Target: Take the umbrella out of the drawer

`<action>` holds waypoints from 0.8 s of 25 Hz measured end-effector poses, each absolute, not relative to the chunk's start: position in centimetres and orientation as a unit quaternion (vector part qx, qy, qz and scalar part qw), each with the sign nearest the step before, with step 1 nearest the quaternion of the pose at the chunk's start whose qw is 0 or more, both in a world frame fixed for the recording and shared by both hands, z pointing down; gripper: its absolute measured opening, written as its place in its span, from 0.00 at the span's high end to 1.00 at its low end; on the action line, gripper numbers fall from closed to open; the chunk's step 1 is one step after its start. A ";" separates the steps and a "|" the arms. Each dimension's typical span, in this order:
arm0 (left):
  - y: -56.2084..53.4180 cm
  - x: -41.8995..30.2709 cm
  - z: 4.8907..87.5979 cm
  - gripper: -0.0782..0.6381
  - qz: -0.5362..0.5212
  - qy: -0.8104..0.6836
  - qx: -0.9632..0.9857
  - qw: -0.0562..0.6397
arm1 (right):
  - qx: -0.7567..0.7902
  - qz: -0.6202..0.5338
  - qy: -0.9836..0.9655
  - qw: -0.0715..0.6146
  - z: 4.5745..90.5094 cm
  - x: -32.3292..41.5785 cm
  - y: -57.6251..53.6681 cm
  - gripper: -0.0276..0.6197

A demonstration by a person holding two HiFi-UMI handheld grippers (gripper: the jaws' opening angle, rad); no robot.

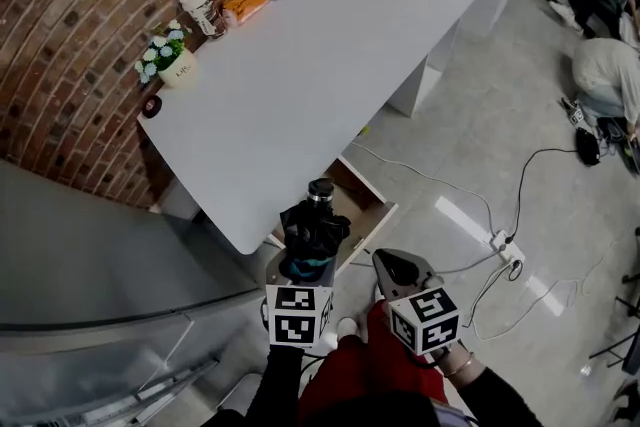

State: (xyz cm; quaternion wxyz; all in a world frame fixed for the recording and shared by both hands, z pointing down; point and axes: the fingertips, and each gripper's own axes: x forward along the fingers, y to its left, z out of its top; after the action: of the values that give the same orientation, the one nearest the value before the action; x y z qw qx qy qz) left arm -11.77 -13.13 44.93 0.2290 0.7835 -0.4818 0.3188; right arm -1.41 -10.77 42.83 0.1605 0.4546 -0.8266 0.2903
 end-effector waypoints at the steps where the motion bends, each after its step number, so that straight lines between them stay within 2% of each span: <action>1: -12.8 -11.9 44.3 0.51 0.312 -0.484 0.785 0.229 | 0.454 0.288 -0.828 0.159 42.4 -1.4 -10.6 0.95; 20: -7.5 -15.7 34.6 0.51 0.200 -0.527 0.799 0.209 | 0.449 0.234 -0.852 0.134 35.8 -3.8 -7.2 0.95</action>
State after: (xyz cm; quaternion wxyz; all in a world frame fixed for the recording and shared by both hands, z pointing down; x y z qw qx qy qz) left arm -15.70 -7.55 34.56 0.2088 0.7994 -0.5265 0.2004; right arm -3.78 -7.21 35.84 0.1336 0.4494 -0.8516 0.2344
